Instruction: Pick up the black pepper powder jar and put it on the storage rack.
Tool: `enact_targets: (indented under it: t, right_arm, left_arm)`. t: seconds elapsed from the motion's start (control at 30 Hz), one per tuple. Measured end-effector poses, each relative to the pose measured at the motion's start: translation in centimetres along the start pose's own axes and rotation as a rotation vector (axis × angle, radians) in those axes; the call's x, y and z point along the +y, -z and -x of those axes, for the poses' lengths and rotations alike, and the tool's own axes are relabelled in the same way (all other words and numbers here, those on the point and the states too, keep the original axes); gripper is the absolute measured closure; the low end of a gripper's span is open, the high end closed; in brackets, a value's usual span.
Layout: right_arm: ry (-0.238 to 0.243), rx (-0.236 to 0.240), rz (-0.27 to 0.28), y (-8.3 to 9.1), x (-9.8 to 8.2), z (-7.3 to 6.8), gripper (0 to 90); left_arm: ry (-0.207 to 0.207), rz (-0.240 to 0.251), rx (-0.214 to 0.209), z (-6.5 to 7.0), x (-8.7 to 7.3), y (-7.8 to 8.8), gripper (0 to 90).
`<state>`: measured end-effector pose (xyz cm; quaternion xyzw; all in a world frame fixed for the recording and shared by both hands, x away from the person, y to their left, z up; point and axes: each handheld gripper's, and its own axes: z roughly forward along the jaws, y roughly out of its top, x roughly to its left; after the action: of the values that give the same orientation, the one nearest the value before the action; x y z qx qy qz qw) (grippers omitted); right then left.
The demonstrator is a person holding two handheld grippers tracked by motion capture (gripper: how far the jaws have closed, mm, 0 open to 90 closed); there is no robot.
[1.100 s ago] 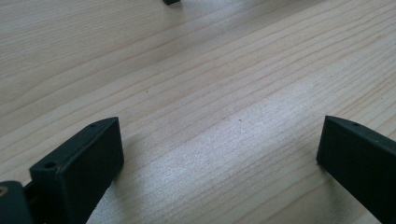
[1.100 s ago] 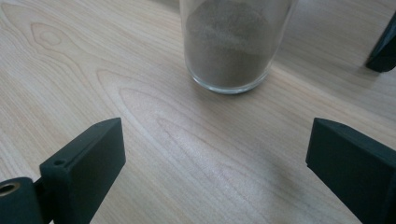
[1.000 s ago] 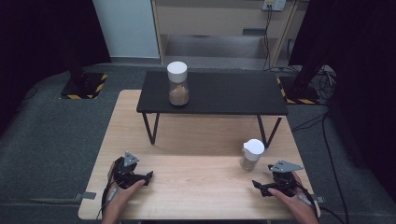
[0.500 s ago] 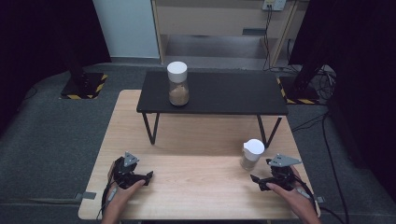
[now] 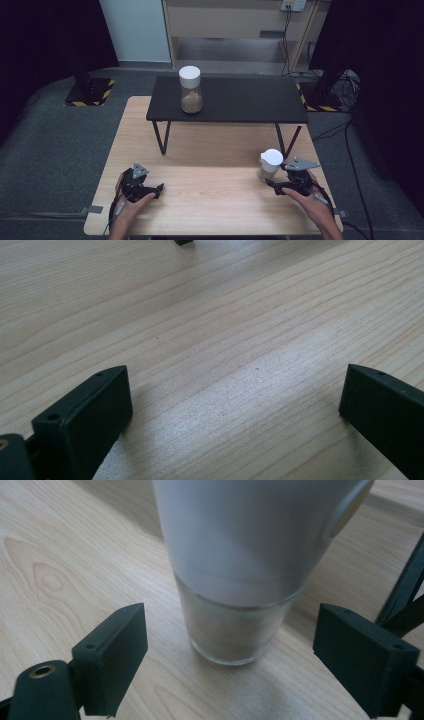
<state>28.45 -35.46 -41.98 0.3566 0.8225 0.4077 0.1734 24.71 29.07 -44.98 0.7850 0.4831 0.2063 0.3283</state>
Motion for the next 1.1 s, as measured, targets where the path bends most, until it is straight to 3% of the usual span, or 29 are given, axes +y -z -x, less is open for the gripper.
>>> enact_targets:
  t: [0.33,0.77,1.1]
  right_arm:
    - [-0.031,-0.002,0.055,-0.2,0.0,0.5,23.0]
    - [0.007,0.002,0.054,-1.2,1.2,0.2,27.6]
    - [-0.003,-0.001,0.063,-1.8,1.2,0.3,30.4]
  left_arm:
    - [0.000,0.000,0.000,0.0,0.0,0.0,0.0]
    - [0.001,0.001,0.002,0.1,0.0,0.0,0.0]
    - [0.002,-0.001,0.002,0.1,0.0,0.0,0.0]
